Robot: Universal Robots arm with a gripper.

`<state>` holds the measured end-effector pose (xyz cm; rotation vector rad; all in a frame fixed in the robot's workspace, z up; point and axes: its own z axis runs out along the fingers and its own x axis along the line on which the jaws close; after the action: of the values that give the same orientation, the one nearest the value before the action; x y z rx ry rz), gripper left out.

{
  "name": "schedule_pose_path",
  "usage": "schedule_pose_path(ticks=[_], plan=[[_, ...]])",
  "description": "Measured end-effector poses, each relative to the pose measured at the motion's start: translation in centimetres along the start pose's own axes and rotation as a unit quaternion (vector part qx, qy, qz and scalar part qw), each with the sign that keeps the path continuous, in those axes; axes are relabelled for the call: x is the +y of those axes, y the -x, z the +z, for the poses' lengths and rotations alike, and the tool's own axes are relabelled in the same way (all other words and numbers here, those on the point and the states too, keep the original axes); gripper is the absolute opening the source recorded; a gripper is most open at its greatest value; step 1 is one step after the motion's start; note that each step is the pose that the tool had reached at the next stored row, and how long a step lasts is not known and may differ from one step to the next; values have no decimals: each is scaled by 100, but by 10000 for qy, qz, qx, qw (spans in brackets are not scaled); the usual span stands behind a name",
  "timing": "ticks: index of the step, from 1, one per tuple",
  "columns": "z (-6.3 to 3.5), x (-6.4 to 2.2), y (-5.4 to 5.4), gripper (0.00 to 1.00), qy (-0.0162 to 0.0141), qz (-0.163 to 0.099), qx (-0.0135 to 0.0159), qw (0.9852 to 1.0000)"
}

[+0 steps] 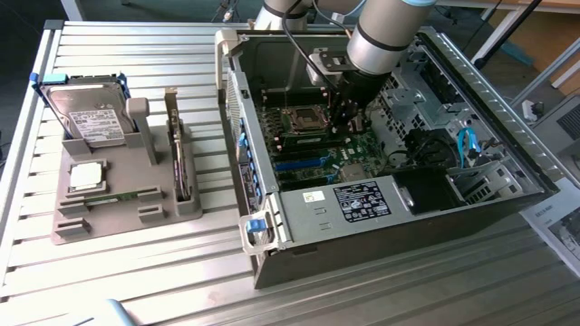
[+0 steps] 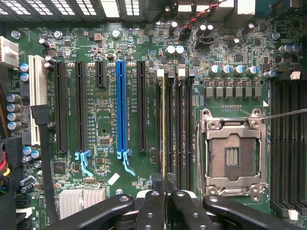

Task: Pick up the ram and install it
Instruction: 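Insert the ram into the slot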

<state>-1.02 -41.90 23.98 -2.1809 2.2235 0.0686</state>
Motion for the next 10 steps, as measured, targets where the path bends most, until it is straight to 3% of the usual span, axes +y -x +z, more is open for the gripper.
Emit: schedule_pose_path(ticks=[10], plan=[[5,9,-1,12,1,-15,2,10000]])
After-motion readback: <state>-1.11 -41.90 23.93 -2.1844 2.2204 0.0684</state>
